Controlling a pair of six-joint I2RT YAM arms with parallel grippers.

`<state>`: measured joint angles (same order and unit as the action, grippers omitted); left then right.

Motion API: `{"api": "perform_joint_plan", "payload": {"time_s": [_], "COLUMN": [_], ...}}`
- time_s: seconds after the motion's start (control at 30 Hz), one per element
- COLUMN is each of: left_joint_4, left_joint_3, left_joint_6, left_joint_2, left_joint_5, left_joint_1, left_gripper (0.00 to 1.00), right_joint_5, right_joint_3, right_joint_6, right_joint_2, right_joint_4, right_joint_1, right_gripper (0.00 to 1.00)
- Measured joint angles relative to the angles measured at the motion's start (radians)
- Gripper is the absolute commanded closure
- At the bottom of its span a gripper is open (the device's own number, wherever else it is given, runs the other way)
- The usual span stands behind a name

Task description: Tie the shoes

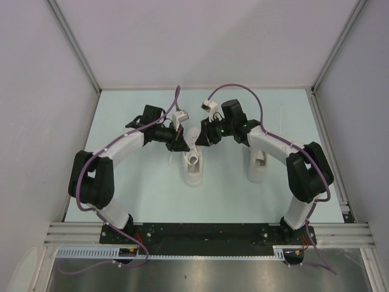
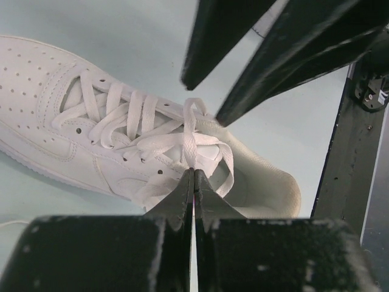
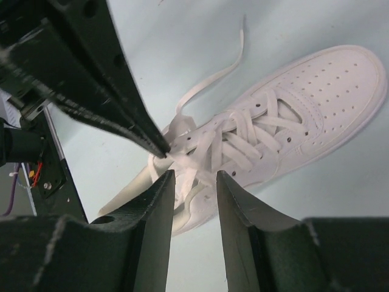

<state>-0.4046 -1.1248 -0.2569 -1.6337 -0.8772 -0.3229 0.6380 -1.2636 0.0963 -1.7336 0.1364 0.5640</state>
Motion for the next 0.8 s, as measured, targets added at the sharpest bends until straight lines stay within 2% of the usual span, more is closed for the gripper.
{"api": "perform_joint_plan", "payload": {"time_s": [0.27, 0.7, 0.73, 0.8], "left_joint_4": [-0.013, -0.019, -0.019, -0.020], "left_joint_3": [0.001, 0.005, 0.005, 0.005], "left_joint_6": [-0.080, -0.142, -0.145, -0.146], "left_joint_2": [0.012, 0.018, 0.018, 0.018], "left_joint_5": [0.011, 0.019, 0.019, 0.019], "left_joint_1": [-0.021, -0.031, -0.031, -0.032], "left_gripper": [1.00, 1.00, 1.00, 1.00], "right_joint_5": [-0.033, -0.049, -0.048, -0.047], "right_joint_3": [-0.076, -0.137, -0.137, -0.143], "right_joint_6": [0.000, -0.040, -0.045, -0.056], "right_joint_2": [-0.106, -0.163, -0.166, -0.169], "right_joint_4": [0.009, 0.068, 0.074, 0.079], "right_joint_1": [0.028, 0.061, 0.062, 0.063], "right_gripper": [0.64, 0.66, 0.68, 0.80]}}
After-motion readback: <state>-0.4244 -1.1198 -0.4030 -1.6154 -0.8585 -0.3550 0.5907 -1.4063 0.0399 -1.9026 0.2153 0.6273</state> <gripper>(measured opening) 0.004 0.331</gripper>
